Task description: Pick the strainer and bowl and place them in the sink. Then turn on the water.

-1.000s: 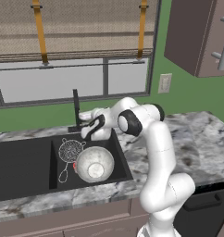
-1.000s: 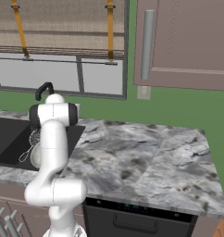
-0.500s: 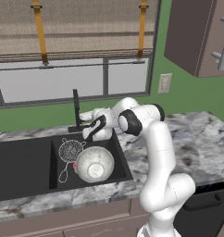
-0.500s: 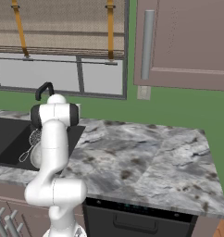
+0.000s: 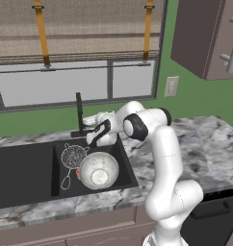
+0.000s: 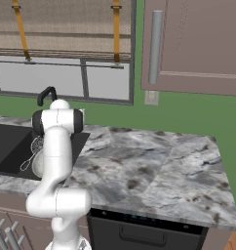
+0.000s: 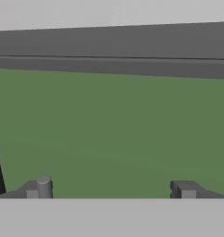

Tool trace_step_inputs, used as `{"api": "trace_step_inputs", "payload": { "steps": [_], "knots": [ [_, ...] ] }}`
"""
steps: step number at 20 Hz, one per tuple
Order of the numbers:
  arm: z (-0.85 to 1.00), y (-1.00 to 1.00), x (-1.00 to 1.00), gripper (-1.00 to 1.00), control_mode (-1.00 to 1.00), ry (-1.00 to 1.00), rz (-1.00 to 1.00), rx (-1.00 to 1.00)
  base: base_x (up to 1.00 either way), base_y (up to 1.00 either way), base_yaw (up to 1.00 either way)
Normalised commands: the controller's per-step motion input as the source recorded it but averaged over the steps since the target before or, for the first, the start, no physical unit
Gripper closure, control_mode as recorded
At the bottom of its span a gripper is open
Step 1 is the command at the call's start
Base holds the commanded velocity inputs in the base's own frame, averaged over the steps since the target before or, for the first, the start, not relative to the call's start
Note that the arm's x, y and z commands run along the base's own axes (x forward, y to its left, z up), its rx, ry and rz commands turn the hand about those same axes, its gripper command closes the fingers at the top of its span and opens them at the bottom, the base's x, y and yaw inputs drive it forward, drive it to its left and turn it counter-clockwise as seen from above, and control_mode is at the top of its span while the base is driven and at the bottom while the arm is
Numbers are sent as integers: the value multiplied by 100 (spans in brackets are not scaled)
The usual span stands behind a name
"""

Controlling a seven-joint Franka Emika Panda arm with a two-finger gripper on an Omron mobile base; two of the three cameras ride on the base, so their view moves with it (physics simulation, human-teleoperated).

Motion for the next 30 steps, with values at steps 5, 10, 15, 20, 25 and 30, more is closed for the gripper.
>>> {"api": "trace_step_inputs", "payload": {
  "steps": [5, 10, 15, 20, 25, 30],
  "knots": [
    [-8, -42, 0, -100, -100, -11, 0, 2, 0, 0, 0],
    [-6, -45, 0, -100, -100, -9, 0, 5, 0, 0, 0],
    [-7, -59, 0, -100, -100, -8, 0, 6, 0, 0, 0],
    [-6, -60, 0, -100, -100, -8, 0, 6, 0, 0, 0],
    [-1, -65, 0, -100, -100, -9, 0, 6, 0, 0, 0],
    [0, -66, 0, -100, -100, -9, 0, 4, 0, 0, 0]
  ]
}}
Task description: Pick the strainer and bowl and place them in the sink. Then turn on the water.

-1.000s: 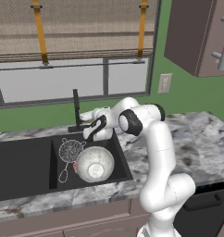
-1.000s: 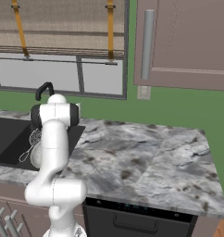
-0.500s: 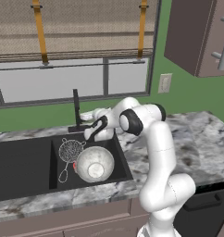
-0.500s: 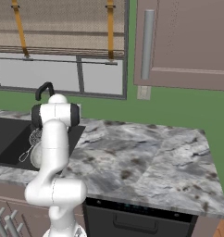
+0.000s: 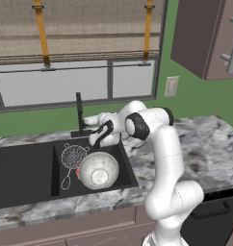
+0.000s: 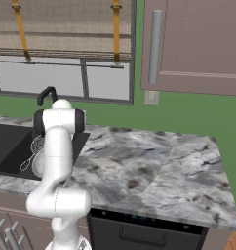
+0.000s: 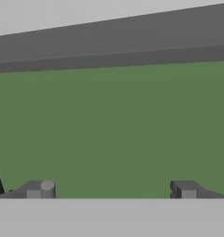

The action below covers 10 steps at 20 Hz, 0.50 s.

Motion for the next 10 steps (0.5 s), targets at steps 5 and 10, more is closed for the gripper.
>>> {"api": "trace_step_inputs", "payload": {
  "steps": [5, 10],
  "knots": [
    [-2, -71, 0, -100, -100, -8, 0, 2, 0, 0, 0],
    [-1, -70, 2, -100, -100, -6, 0, 0, 0, 0, 0]
  ]
}}
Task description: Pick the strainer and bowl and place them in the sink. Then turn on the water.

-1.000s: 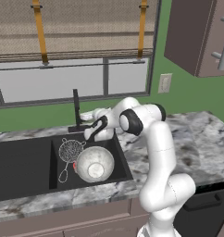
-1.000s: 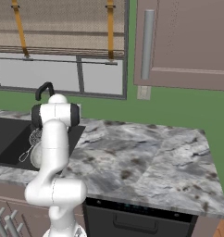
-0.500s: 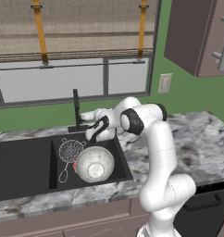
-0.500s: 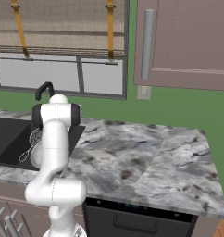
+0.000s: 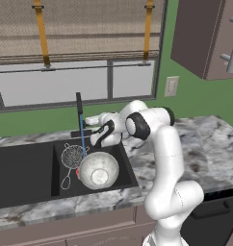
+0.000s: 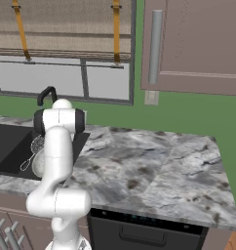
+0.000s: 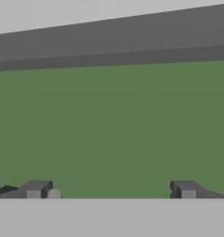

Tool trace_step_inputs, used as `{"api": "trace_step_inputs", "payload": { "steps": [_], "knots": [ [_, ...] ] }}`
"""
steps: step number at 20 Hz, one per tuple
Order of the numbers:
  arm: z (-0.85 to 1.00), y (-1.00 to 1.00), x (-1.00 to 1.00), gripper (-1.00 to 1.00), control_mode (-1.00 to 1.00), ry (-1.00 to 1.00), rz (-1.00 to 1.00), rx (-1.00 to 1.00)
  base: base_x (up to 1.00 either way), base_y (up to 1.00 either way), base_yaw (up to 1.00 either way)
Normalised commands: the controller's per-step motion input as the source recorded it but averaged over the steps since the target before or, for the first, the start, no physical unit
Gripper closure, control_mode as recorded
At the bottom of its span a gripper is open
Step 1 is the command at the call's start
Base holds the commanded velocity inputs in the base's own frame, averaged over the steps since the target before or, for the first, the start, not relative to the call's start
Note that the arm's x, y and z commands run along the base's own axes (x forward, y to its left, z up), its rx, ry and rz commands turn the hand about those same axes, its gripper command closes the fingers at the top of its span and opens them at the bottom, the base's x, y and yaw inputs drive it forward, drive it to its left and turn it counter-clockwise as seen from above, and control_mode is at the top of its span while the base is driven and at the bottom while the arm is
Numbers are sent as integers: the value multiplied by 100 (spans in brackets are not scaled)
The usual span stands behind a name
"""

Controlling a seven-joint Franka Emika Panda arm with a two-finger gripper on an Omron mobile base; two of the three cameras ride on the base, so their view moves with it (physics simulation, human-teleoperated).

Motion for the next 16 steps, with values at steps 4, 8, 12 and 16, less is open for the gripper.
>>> {"api": "trace_step_inputs", "payload": {
  "steps": [4, 8, 12, 16],
  "knots": [
    [-3, -75, 0, -100, -100, -7, 0, 1, 0, 0, 0],
    [-1, -77, 0, -100, -100, -6, 0, 3, 0, 0, 0],
    [-2, -74, 0, -100, -100, -5, 0, 3, 0, 0, 0],
    [-3, -73, 0, -100, -100, -6, 0, 3, 0, 0, 0]
  ]
}}
